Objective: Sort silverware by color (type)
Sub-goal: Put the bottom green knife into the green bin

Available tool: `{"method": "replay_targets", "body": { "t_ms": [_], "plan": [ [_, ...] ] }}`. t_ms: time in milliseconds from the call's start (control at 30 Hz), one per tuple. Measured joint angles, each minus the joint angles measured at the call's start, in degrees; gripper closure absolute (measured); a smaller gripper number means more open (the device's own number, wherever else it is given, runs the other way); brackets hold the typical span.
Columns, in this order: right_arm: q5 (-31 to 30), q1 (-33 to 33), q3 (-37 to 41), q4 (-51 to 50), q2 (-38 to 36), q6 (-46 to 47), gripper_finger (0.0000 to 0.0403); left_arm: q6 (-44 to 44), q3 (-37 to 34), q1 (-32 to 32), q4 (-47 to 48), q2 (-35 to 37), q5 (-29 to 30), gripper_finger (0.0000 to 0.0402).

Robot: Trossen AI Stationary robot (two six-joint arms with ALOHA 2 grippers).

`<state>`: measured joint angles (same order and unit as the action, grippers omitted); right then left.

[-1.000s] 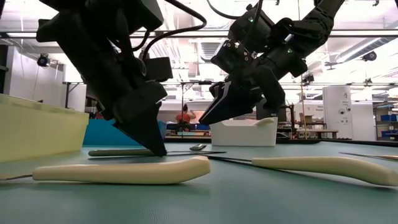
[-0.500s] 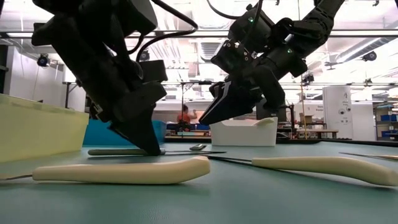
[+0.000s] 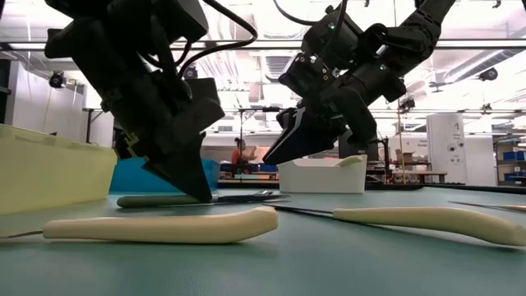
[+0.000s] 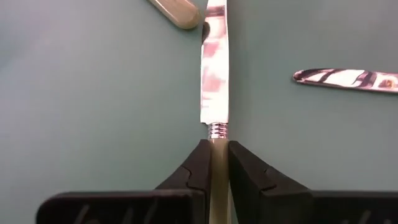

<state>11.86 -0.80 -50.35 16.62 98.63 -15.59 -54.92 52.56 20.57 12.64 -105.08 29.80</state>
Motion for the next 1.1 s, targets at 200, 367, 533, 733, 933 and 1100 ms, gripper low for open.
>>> {"method": "replay_targets", "body": {
  "t_ms": [200,367,533,733,933,1100],
  "plan": [
    [0.0,0.0,0.0,0.0,0.0,-0.3,0.0339,-2.3,0.2,-1.6,0.7,0.6,-1.6,0.0389],
    [0.0,0.0,0.0,0.0,0.0,-0.5,0.0339,-2.2,0.1,-1.9,0.8,0.9,-2.3,0.0389],
    [-3.1,0.0,0.0,0.3,0.0,-0.4,0.0339,-2.8,0.1,-2.4,1.0,1.5,-3.9,0.0389],
    [-5.1,-0.1,0.1,0.4,0.0,0.6,0.0335,-3.9,0.1,-3.6,1.1,1.8,-6.7,0.0389],
    [-7.8,-0.2,0.4,0.4,1.2,0.6,0.0288,-3.7,0.1,-3.7,1.1,1.8,-6.8,0.0389],
    [-11.7,-0.5,0.4,0.6,3.7,-0.9,0.0242,-3.7,0.1,-3.8,1.1,1.8,-6.8,0.0389]
  ]
}}
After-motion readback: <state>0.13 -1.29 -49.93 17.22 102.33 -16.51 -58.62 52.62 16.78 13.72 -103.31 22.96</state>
